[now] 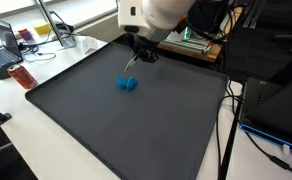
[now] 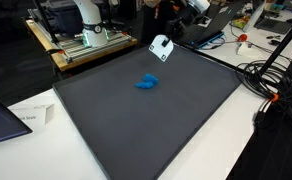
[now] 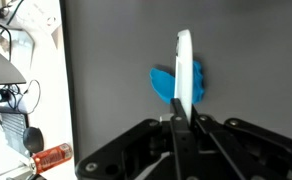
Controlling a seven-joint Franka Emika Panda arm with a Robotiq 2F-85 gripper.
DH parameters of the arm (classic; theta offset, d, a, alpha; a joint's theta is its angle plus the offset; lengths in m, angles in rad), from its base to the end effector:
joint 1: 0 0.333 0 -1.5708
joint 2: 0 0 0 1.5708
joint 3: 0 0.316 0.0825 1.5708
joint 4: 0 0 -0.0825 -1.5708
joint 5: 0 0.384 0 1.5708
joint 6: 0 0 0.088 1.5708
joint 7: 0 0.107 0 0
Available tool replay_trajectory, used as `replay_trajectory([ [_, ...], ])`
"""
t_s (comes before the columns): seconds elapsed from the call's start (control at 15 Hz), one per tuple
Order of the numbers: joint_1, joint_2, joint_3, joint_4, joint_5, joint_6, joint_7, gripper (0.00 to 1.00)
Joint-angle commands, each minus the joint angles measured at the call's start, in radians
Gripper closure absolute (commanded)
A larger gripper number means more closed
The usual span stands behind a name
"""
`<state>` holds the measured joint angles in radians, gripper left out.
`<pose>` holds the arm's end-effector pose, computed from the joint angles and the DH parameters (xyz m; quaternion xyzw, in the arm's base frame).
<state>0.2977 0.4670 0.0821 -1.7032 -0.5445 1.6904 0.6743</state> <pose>0.5917 0.1781 0.3044 0.9443 -0.0445 -0.0792 0.3162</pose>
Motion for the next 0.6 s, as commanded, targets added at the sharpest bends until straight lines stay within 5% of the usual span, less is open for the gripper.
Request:
replay_trajectory([
  [0.0, 0.054, 0.164, -0.045, 0.214, -0.003, -0.165, 0.077, 0.99],
  [0.53, 0.109, 0.449, -0.110, 0.626, 0.046, -0.515, 0.170, 0.99],
])
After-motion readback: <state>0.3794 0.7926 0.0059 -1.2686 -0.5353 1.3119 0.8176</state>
